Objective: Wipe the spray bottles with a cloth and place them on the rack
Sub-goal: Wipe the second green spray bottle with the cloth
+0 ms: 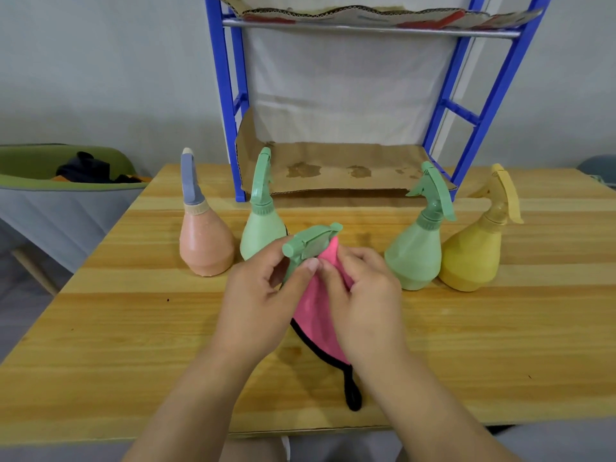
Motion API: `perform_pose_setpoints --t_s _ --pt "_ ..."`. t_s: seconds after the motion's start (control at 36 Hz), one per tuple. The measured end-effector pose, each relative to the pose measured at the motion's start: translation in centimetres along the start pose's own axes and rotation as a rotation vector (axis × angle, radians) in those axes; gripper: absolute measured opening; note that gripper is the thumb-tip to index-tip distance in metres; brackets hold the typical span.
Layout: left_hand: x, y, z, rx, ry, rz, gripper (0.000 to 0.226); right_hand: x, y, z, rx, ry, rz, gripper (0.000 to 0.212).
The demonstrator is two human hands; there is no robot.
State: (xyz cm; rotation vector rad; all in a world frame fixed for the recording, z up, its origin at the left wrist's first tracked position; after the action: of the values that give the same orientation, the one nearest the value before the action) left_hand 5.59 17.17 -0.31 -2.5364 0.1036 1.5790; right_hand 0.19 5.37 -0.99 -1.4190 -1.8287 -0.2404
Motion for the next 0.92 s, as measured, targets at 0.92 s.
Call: perform_pose_setpoints --t_s 0.92 --pt "1.2 1.0 -0.6 0.171 -0.071 0.306 0.025 -2.3 -0.2 -0.5 0.304 0.416 -0.543 0.005"
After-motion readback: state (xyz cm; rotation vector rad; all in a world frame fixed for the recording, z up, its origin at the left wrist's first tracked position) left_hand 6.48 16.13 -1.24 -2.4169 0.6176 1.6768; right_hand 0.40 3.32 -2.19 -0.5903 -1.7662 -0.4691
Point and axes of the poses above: each hand's wrist, its own z-axis away from the middle knuckle, its own y-axis out of the palm, x = y × z, the point moved 7 cm from there along -z, towards the middle knuckle, and after that the axes turned 15 degrees about -x, right-handed, at the moved point
